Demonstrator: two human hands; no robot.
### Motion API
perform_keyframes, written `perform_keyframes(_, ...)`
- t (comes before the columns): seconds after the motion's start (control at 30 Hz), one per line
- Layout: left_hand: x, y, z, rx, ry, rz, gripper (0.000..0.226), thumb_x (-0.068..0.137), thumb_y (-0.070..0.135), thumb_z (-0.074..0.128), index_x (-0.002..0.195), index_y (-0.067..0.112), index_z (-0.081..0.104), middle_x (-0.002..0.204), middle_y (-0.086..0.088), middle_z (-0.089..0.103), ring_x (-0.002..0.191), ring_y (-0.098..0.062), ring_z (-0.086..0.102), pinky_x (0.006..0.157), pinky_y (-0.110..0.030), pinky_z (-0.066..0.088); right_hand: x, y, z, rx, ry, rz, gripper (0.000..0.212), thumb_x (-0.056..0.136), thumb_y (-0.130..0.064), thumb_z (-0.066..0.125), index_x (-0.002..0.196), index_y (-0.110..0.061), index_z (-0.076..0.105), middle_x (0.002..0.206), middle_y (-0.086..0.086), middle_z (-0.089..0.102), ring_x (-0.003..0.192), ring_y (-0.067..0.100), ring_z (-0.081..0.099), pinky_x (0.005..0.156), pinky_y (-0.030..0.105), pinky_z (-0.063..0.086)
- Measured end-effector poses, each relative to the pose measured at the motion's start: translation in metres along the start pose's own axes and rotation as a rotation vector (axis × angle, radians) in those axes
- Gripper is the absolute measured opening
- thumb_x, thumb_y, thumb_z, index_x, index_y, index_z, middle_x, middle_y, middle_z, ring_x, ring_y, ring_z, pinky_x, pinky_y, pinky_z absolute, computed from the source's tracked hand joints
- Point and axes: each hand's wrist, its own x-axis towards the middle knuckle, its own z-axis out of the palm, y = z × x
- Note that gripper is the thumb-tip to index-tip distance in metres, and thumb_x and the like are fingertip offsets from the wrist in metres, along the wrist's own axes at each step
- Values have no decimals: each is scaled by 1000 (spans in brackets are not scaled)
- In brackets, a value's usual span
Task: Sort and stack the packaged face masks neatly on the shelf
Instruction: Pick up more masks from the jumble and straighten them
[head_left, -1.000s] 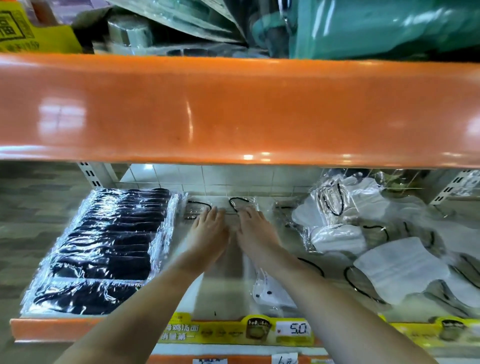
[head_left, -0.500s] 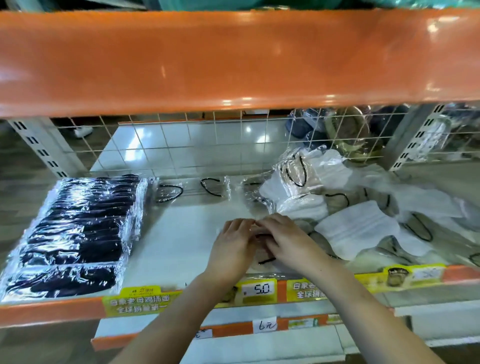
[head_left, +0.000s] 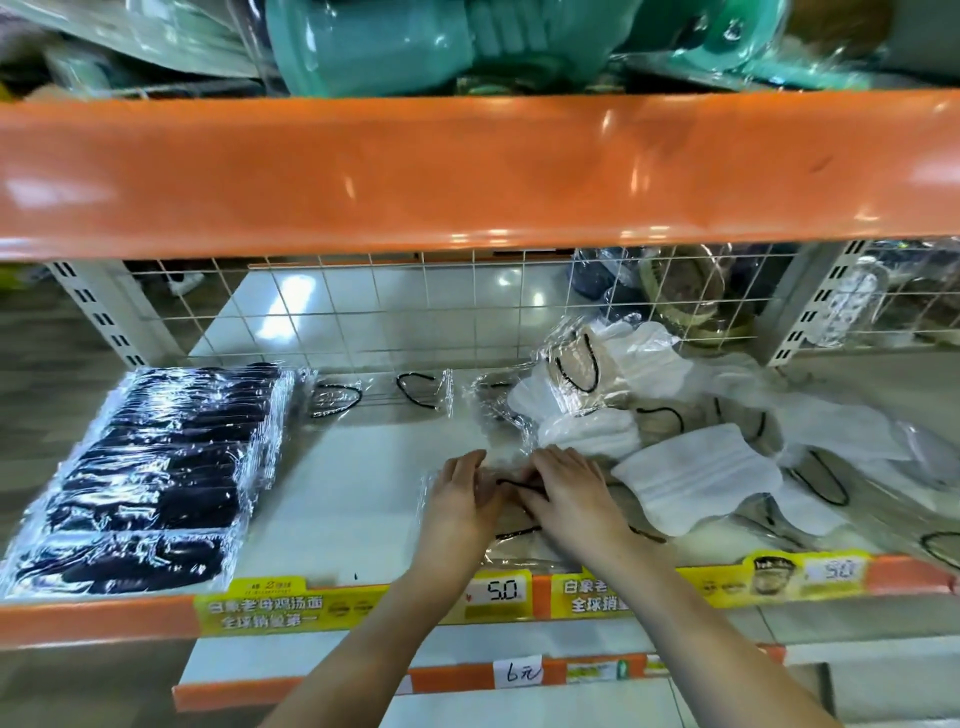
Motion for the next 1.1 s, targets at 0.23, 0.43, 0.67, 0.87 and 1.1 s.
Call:
perform_keyframes(0.23,3,26,-30,-488,-6,-237,8,89,16,65,97,13,64,79,1,70,58,-4,65,50,-15,48,17,-20,-22,302,169,74,30,92,-35,60,114,-14,56,111,2,63,101,25,59,77,30,40)
perform_keyframes(0.43,4,33,-42,-716,-54,-281,15,90,8,62,104,7,63,87,-7,73,79,-22,71,65,-26,57,39,-25,-46,583,404,226,20,89,-21,66,83,-13,48,69,-5,48,63,14,47,54,19,29)
perform_keyframes(0.67,6,38,-33,-715,-81,-286,13,90,10,63,97,1,67,85,-13,72,72,-19,70,61,-32,57,48,-40,-47,762,310,186,20,85,-24,69,95,-13,57,70,-4,53,61,8,48,57,17,36)
perform_keyframes(0.87,13,26,-38,-794,105,-366,19,93,12,58,77,2,58,63,-12,61,62,-24,58,61,-32,53,46,-23,-43,710,203,208,13,91,-17,62,104,-18,62,77,-10,60,68,3,57,55,8,40)
perform_keyframes(1.1,10,20,-44,-1141,109,-412,18,99,8,44,85,4,56,70,-8,62,65,-17,60,56,-27,54,41,-11,-41,628,77,212,10,88,-13,65,89,-22,69,85,-8,69,81,6,64,62,7,42)
